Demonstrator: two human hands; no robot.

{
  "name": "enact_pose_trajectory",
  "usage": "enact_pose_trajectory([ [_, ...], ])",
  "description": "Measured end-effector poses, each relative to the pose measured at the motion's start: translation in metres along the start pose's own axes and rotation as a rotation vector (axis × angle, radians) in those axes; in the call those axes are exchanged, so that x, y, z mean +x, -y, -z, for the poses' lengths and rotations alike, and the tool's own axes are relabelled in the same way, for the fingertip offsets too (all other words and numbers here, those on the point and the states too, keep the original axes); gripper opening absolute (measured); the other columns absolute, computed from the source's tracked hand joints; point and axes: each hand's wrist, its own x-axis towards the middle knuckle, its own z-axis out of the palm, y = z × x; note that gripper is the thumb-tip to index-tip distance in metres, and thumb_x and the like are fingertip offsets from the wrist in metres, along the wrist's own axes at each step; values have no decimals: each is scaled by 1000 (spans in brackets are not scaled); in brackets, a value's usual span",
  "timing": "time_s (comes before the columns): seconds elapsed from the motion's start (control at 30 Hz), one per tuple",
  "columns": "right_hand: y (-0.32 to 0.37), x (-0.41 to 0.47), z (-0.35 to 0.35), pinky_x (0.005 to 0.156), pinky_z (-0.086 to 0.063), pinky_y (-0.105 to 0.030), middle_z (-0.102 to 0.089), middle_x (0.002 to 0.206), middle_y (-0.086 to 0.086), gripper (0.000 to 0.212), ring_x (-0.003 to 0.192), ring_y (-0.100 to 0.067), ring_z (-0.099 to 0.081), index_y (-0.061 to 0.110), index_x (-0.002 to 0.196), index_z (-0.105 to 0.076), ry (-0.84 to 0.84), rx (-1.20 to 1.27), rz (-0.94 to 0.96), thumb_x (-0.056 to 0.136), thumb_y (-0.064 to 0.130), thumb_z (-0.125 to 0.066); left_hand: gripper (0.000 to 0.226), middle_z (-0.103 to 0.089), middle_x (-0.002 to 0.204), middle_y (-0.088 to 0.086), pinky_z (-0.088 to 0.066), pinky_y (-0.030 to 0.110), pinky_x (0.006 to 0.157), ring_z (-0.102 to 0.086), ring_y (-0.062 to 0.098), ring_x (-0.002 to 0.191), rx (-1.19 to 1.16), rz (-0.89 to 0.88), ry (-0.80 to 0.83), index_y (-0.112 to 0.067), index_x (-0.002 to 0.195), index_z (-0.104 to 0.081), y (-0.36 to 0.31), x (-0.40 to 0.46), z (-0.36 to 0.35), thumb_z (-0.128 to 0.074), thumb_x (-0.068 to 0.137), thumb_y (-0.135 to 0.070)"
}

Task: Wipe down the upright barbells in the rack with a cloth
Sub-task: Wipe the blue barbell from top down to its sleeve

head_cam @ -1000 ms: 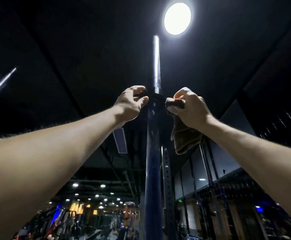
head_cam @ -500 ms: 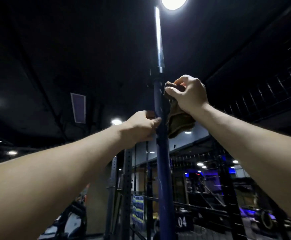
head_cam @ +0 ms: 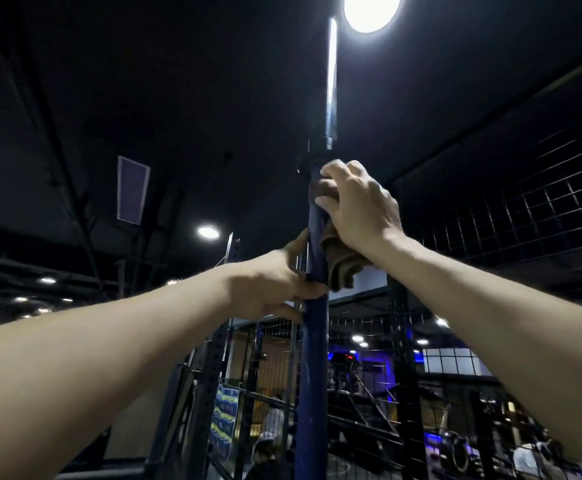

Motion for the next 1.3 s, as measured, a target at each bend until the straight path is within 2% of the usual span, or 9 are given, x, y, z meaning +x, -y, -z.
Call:
enact_pose_trajectory([
  [0.13,13,34,1,72,-38,-33,-56,111,0,19,98,-32,-57,25,109,-60,-95,-142,95,91,28,-57,90,-69,89,3,-59,35,74,-66,17,89,-10,1,-27,-48,147,-9,0,1,-4,-59,90,0],
  [0.3,14,46,-16,75,-47,-37,-52,120,-1,25,101,-34,-52,25,113,-64,-90,-294,146,91,37,-60,88,-69,77,0,-58,30,64,-67,11,72,-56,-35,-58,-45,148,-15,5,2,-1,-58,89,4],
  [0.4,7,46,-27,75,-41,-33,-49,119,-4,20,98,-33,-54,24,106,-63,-161,-41,-67,88,35,-63,86,-66,62,-3,-59,29,59,-67,9,65,-72,-45,-72,-41,148,-18,8,2,1,-59,88,5],
  [0.6,8,52,-23,76,-36,-26,-58,115,-2,5,101,-26,-59,27,91,-61,-180,391,-405,88,30,-63,82,-67,86,6,-58,29,58,-67,13,72,-58,-38,-86,-35,148,-21,7,0,2,-61,87,3],
  [0.73,21,43,-21,80,-46,-41,-43,126,-7,19,110,-38,-46,17,109,-61,-58,-186,9,92,26,-59,83,-70,68,-7,-59,28,60,-69,6,65,-44,-36,-92,-41,146,-22,6,-1,-2,-62,87,2],
  [0.83,14,49,-19,80,-49,-44,-43,125,-6,19,109,-39,-45,15,108,-62,-38,-318,144,94,27,-58,87,-71,87,5,-60,34,68,-70,13,76,-63,-39,-85,-43,148,-19,6,0,0,-62,87,2],
  [1.1,-5,50,-32,80,-45,-28,-62,91,4,7,100,-21,-62,18,90,-67,-238,591,-501,87,24,-67,88,-66,65,-2,-60,34,65,-68,15,73,-100,-68,-79,-39,149,-17,10,-3,4,-61,87,5],
  [1.17,0,48,-34,75,-41,-28,-61,101,-1,10,99,-25,-60,16,92,-66,-262,463,-391,89,25,-63,86,-66,63,-4,-60,36,69,-68,15,75,-96,-68,-83,-40,147,-19,11,-2,3,-61,87,4],
  [1.3,16,48,-31,73,-44,-39,-48,123,-6,14,100,-35,-50,16,103,-63,-184,-221,76,94,21,-52,82,-68,84,5,-60,37,72,-69,14,79,-72,-56,-107,-43,145,-26,8,-2,1,-63,87,1],
])
